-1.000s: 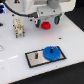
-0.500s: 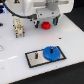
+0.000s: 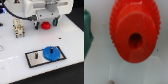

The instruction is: Insert the blue gear onto the right peg, followed by the red gear

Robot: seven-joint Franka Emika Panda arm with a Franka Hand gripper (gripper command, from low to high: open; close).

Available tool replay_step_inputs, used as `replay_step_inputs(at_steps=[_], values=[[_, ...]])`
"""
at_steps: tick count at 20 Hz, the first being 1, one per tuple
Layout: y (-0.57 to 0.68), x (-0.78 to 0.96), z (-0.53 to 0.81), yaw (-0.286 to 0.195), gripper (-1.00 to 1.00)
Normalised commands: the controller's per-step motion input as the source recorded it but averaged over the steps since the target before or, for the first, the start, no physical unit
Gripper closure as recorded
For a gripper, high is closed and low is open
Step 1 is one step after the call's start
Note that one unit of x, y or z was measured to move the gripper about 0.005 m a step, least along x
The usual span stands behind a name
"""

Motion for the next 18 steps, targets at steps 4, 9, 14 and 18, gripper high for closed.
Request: replay_step_inputs(at_steps=[4,9,14,18], values=[[0.02,-0.12,0.0,0.0,1.0],[0.03,0.02,0.39,0.0,1.0],[-0.04,0.32,0.62,0.0,1.0],[-0.11,0.51,0.61,0.0,1.0]])
